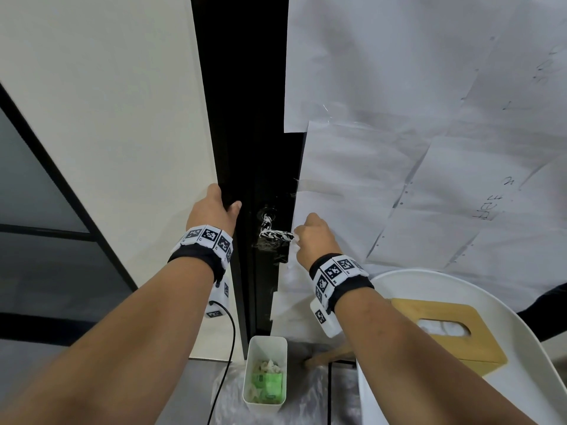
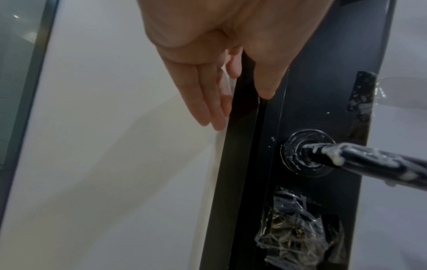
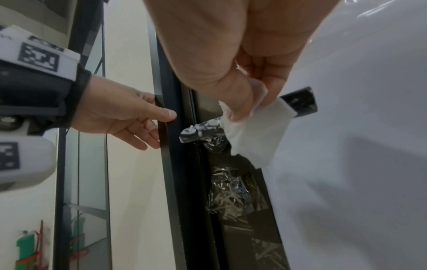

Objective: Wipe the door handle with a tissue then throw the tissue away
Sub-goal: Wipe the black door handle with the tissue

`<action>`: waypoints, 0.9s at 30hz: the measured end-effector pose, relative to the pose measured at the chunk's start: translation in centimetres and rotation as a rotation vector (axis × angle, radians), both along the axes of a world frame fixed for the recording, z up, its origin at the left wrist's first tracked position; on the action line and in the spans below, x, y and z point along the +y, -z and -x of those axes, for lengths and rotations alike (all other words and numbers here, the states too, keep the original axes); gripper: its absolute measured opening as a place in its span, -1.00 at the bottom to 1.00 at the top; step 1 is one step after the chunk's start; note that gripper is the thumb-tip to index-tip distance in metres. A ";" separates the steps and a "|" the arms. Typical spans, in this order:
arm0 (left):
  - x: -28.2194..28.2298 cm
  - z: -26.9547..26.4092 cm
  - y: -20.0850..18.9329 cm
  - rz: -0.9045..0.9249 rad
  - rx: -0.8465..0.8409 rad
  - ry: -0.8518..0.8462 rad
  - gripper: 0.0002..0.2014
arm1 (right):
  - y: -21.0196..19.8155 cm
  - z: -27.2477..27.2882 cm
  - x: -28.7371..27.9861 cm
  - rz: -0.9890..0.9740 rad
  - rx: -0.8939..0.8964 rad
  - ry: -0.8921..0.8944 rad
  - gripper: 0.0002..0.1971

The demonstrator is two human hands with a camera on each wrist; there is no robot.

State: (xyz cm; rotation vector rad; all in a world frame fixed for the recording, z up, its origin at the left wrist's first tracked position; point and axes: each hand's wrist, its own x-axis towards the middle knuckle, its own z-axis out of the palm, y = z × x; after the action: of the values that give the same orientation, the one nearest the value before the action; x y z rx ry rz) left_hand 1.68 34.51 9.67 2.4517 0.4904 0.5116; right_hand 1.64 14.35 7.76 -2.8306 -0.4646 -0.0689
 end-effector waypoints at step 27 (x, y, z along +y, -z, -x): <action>0.2 -0.2 0.4 -0.013 -0.011 0.000 -0.68 | 0.7 -0.5 -2.7 -0.128 -0.074 0.075 -0.75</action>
State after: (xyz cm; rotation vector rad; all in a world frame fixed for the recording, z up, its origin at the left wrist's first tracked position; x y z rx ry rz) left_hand 1.92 34.68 9.31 2.4597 0.4841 0.5302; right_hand 2.14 11.64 7.09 -2.7260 -0.3559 -0.2107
